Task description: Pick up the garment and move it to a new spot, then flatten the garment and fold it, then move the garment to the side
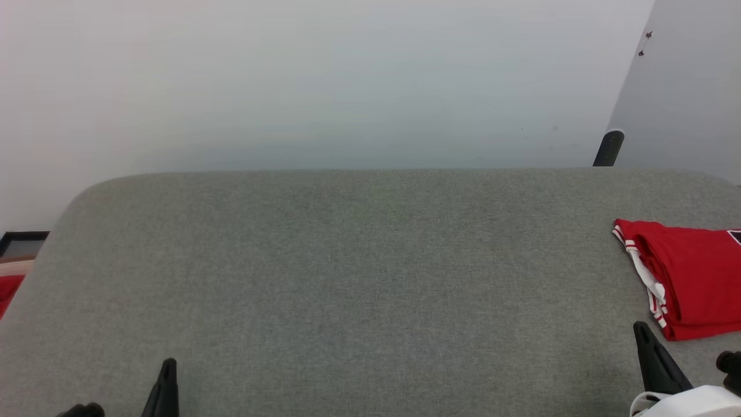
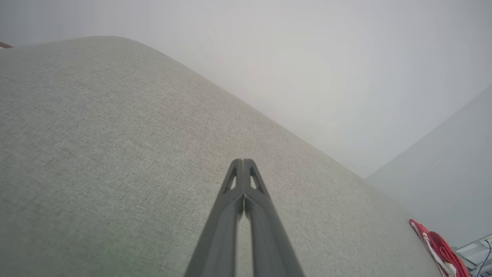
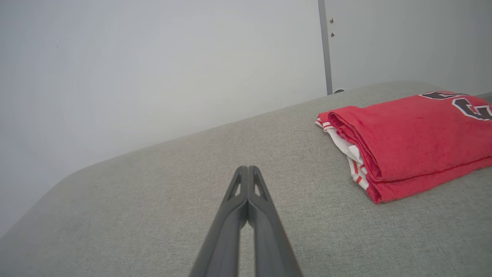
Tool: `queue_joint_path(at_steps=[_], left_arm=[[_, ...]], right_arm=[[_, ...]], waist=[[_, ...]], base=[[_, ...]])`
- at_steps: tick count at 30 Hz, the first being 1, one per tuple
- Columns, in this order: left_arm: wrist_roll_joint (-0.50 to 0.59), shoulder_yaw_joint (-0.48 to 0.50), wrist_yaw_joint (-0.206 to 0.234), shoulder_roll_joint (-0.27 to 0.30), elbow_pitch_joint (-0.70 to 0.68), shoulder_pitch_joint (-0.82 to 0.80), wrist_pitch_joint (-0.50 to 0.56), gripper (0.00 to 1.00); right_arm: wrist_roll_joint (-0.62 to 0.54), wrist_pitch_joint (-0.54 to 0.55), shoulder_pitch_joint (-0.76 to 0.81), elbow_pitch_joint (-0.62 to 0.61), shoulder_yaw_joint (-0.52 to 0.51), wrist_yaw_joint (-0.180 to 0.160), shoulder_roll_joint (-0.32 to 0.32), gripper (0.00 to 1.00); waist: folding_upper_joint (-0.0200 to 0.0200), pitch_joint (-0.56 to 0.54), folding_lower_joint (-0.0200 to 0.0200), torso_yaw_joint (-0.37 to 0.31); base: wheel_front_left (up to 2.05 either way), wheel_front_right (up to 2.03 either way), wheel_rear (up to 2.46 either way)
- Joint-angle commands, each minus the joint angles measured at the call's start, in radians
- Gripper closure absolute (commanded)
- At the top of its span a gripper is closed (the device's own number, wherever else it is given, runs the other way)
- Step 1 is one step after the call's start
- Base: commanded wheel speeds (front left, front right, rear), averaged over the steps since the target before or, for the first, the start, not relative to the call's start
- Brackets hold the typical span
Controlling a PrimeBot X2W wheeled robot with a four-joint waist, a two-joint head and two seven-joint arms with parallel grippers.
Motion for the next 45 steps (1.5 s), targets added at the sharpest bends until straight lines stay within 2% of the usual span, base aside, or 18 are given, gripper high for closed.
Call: queue_joint_path(at_steps=[1, 27, 45], left_arm=[[-0.035, 0.007, -0.001, 0.004, -0.013, -0.032, 0.008, 1.00], [-0.325, 0.016, -0.001, -0.038, -0.007, -0.092, 0.098, 1.00], [-0.492, 0.022, -0.002, -0.063, -0.002, -0.127, 0.151, 1.00]], right_arm=[[0.045, 0.005, -0.034, -0.010, -0.011, 0.000, 0.000, 1.00], [0.407, 0.063, -0.075, 0.018, -0.036, 0.000, 0.040, 1.00], [0.614, 0.098, -0.100, 0.035, -0.051, -0.001, 0.065, 1.00]], waist=[[-0.0001, 0.001, 0.0000, 0.000], [-0.0001, 0.021, 0.0000, -0.004], [-0.0001, 0.035, 0.0000, -0.007]], base=[[0.00, 0.00, 0.00], [0.00, 0.00, 0.00], [0.00, 0.00, 0.00]])
